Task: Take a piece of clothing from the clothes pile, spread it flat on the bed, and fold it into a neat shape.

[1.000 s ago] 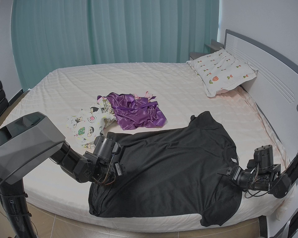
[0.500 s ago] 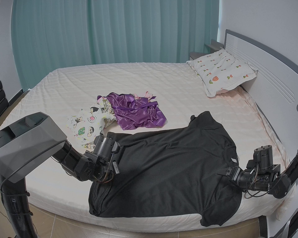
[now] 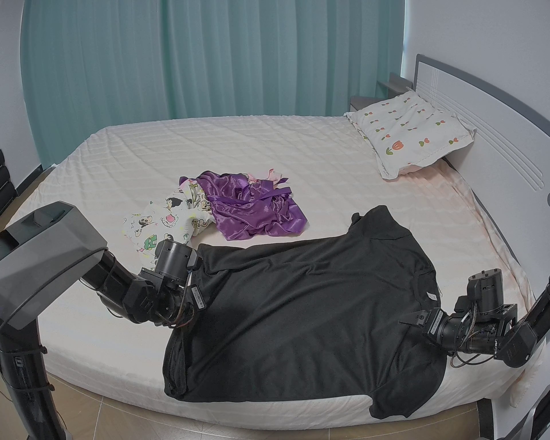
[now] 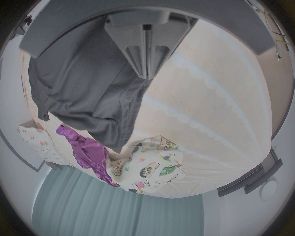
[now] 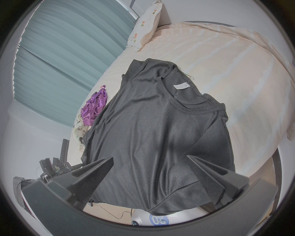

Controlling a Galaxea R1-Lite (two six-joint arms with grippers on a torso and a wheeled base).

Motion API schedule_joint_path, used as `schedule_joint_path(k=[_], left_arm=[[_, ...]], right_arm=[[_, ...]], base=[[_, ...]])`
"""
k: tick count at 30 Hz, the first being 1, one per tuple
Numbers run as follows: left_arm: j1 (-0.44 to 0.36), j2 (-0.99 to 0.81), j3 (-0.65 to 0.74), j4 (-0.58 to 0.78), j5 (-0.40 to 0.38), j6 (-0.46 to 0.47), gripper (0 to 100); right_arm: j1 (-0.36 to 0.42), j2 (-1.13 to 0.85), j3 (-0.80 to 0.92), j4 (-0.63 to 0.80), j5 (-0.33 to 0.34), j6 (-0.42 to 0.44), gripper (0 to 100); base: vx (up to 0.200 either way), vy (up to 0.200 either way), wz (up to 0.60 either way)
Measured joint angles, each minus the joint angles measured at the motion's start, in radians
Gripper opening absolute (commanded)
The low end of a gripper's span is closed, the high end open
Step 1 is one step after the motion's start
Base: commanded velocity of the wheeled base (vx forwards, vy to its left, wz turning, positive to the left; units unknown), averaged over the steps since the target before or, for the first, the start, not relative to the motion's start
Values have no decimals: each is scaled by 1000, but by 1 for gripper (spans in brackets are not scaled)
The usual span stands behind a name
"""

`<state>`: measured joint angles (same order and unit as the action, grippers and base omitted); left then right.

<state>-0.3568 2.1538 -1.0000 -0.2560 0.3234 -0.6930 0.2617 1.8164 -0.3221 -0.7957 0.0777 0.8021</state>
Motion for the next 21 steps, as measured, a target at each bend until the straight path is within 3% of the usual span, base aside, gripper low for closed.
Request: schedule_joint_path(k=[17, 21], left_arm=[[101, 6, -29, -3, -49, -2, 0], [121, 9, -37, -4, -91, -1, 0]], right_arm=[[-3, 1, 0, 0, 1, 0, 100], [-3, 1, 0, 0, 1, 0, 100]], base=[[0, 0, 0], [0, 0, 0]])
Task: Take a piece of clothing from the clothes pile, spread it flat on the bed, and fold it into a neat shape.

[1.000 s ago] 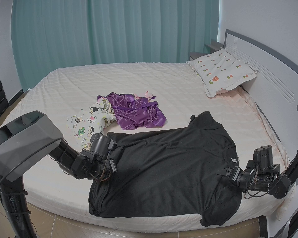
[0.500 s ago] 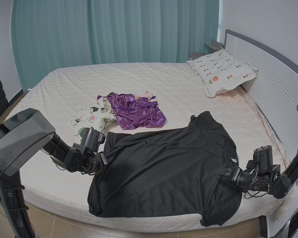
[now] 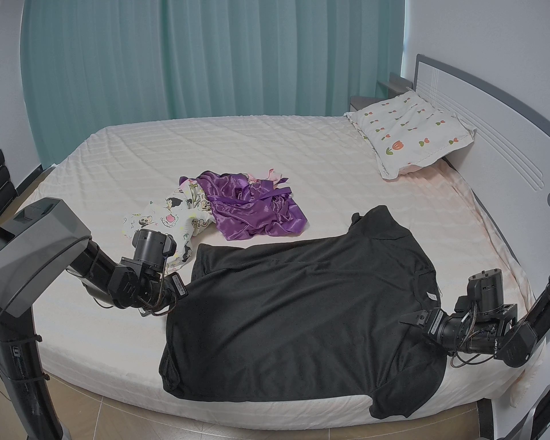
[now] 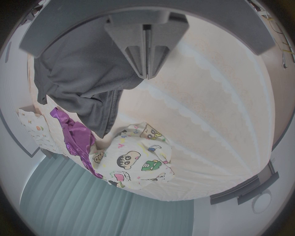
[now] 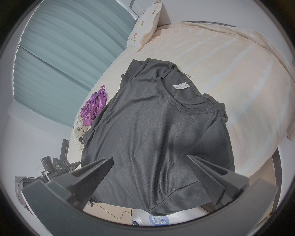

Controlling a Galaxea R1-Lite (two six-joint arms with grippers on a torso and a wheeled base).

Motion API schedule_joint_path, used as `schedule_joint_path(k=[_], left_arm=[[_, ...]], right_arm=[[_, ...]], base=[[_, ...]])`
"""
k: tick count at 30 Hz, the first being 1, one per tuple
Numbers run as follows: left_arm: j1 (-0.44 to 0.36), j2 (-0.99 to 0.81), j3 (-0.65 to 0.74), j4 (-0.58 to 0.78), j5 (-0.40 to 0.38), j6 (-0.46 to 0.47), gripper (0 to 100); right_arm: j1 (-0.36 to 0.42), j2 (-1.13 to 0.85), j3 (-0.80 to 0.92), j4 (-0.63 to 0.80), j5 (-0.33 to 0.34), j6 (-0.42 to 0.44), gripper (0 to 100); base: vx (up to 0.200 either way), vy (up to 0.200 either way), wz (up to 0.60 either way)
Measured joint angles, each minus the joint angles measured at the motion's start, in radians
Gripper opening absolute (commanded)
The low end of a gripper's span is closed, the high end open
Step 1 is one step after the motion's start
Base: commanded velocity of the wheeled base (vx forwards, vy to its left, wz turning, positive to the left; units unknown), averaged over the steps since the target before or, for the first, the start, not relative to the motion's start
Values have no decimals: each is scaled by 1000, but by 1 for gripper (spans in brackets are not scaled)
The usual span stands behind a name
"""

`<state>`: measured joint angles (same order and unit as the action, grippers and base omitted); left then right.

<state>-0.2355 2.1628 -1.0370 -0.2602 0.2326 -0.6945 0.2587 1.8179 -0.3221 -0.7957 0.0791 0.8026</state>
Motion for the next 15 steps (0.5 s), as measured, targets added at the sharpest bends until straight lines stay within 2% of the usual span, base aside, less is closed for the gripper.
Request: schedule_joint_path(k=[5, 6, 11, 15], left_arm=[[21, 5, -4, 0, -43, -3, 0], [23, 6, -4, 0, -49, -4, 100], [35, 8, -9, 0, -107, -10, 100], [46, 7, -23, 2, -158, -67, 100]], right_arm=[[0, 0, 0, 0, 0, 0, 100], [0, 0, 0, 0, 0, 0, 100], [0, 0, 0, 0, 1, 1, 100], [-4, 0, 0, 0, 2, 1, 100]], base=[[0, 0, 0], [0, 0, 0], [0, 0, 0], [0, 0, 0]])
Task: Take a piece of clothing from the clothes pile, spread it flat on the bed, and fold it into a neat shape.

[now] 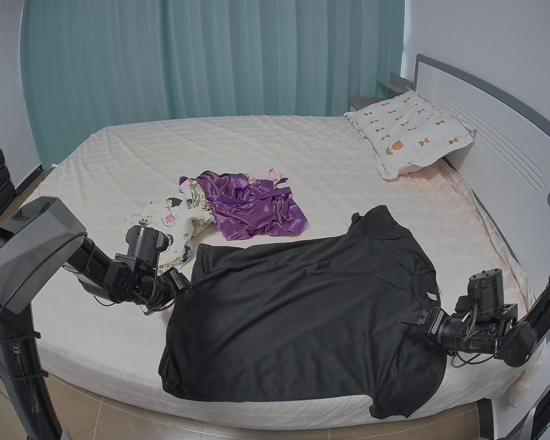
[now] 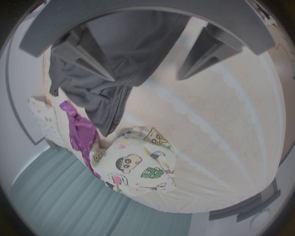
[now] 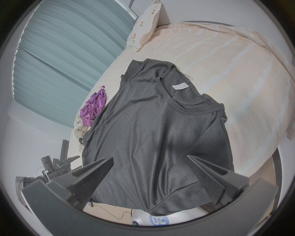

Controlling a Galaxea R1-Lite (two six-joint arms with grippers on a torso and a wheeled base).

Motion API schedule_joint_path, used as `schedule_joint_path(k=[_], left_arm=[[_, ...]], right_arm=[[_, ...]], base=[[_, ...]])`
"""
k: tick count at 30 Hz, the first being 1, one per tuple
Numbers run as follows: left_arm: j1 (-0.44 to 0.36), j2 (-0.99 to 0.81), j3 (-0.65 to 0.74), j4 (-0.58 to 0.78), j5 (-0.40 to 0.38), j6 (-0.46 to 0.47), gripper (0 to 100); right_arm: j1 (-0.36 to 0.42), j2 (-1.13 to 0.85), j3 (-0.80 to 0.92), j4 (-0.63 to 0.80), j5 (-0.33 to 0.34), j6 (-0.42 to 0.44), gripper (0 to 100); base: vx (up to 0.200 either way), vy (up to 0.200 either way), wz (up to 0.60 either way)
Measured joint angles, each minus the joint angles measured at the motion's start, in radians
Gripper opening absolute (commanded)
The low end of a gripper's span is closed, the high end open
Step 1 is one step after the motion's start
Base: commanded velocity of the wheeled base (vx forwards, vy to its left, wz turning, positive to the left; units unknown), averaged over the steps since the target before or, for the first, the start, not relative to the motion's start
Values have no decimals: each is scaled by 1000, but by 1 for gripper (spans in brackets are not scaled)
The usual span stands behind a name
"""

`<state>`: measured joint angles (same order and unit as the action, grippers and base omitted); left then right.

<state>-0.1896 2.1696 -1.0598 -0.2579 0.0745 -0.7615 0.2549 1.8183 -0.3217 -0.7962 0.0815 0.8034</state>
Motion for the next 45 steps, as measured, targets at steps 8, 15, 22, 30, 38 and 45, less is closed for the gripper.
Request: schedule_joint_path(k=[8, 15, 22, 30, 38, 45], left_arm=[[6, 8, -82, -2, -28, -91, 100], [7, 22, -136, 0, -40, -182, 100], [8, 35, -194, 10, -41, -268, 100], [5, 69, -218, 1, -51, -246, 100], [-29, 144, -272, -16, -53, -168, 100], [-58, 201, -340, -28, -35, -158, 0]], right_arm=[[-8, 0, 0, 0, 7, 0, 100], [-8, 0, -1, 0, 8, 0, 100], [-8, 9, 0, 0, 9, 0, 100], [-3, 14, 2, 0, 8, -1, 100], [1, 17, 7, -1, 9, -1, 100], [1, 21, 7, -1, 10, -1, 100]], base=[[0, 0, 0], [57, 0, 0], [200, 0, 0], [75, 0, 0], [0, 0, 0], [0, 0, 0]])
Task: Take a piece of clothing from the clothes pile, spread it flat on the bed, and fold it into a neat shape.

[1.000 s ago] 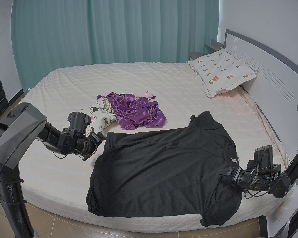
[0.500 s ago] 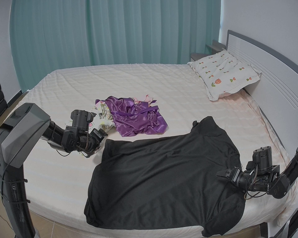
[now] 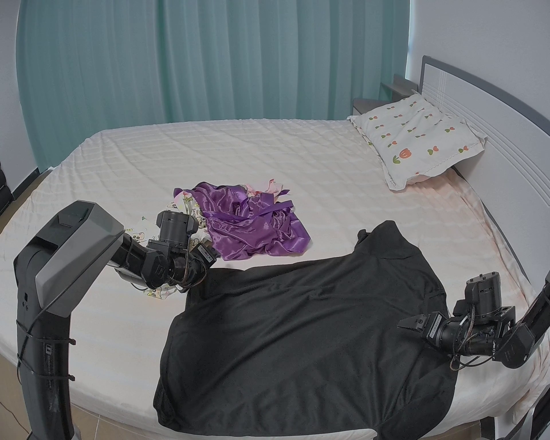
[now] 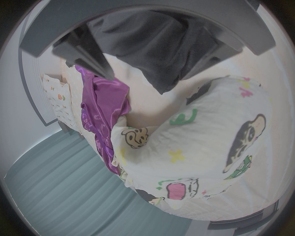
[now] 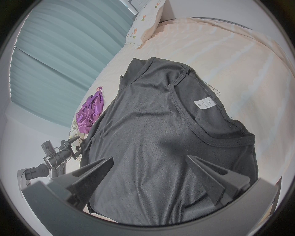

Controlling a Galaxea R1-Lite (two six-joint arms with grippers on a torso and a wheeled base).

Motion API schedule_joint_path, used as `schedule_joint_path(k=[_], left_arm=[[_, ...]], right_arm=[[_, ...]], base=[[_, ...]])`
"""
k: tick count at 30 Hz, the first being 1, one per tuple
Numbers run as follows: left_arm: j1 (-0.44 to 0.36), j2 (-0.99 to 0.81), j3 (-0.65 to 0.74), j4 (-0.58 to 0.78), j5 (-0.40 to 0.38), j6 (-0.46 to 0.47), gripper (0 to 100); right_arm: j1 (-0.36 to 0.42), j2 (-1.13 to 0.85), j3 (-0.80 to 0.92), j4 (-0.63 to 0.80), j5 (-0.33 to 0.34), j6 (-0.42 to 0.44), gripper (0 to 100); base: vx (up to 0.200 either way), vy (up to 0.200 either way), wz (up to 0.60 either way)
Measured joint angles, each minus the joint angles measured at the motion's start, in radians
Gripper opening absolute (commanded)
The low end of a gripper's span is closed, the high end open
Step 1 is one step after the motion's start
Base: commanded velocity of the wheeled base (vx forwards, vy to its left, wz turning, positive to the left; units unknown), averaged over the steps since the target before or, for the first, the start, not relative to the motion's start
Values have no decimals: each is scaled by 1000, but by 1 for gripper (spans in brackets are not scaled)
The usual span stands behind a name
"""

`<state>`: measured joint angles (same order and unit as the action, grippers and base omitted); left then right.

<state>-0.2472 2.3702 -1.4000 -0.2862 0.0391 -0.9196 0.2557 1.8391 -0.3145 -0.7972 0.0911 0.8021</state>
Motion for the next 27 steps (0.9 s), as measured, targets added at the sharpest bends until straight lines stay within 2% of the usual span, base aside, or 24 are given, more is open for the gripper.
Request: schedule_joint_path(k=[14, 21, 27], left_arm=[[45, 52, -64, -10, 54, 1, 0], [76, 95, -136, -94, 142, 0, 0], [92, 129, -189, -93, 143, 30, 0]], right_arm=[[-5, 2, -1, 0, 5, 0, 100], [-6, 3, 0, -5, 5, 0, 100], [-7, 13, 0, -14, 5, 0, 100]], base=[[0, 0, 0], [0, 0, 0], [0, 0, 0]])
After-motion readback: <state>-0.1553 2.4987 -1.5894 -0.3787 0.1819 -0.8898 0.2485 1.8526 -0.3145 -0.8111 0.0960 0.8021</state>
